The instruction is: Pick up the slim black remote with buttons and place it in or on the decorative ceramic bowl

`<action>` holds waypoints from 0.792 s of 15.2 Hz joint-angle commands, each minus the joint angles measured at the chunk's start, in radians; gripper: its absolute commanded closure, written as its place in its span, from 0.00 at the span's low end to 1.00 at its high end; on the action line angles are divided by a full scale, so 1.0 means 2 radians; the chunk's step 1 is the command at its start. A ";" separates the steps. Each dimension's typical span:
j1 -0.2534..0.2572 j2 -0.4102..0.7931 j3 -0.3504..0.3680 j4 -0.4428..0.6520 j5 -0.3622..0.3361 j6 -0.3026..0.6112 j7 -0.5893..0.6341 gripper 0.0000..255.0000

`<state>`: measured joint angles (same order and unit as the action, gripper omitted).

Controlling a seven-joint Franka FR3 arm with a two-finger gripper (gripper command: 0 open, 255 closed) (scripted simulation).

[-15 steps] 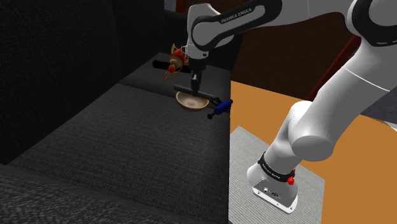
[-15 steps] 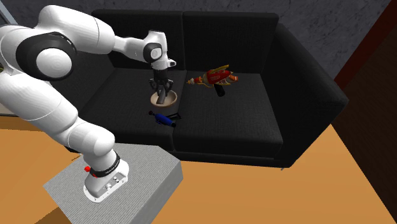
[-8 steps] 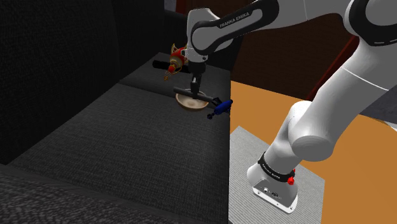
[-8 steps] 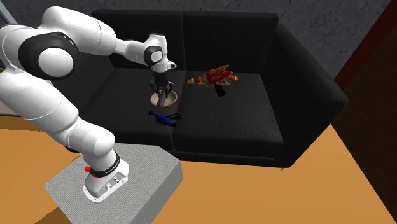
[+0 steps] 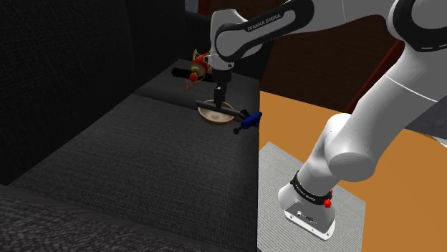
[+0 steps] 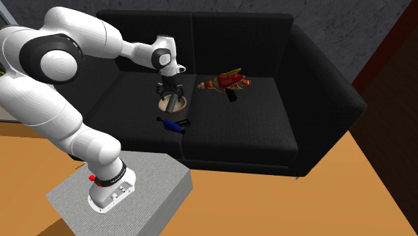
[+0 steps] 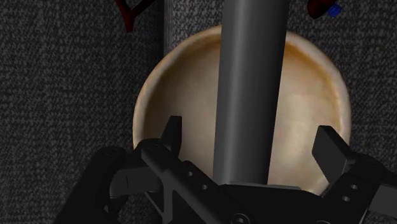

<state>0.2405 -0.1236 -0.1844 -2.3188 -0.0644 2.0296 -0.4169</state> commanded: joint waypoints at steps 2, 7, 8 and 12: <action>0.001 -0.009 0.001 0.026 0.000 -0.035 0.001 0.00; 0.002 -0.015 0.003 0.051 0.000 -0.065 0.001 0.00; 0.002 -0.015 0.003 0.051 0.000 -0.065 0.001 0.00; 0.002 -0.015 0.003 0.051 0.000 -0.065 0.001 0.00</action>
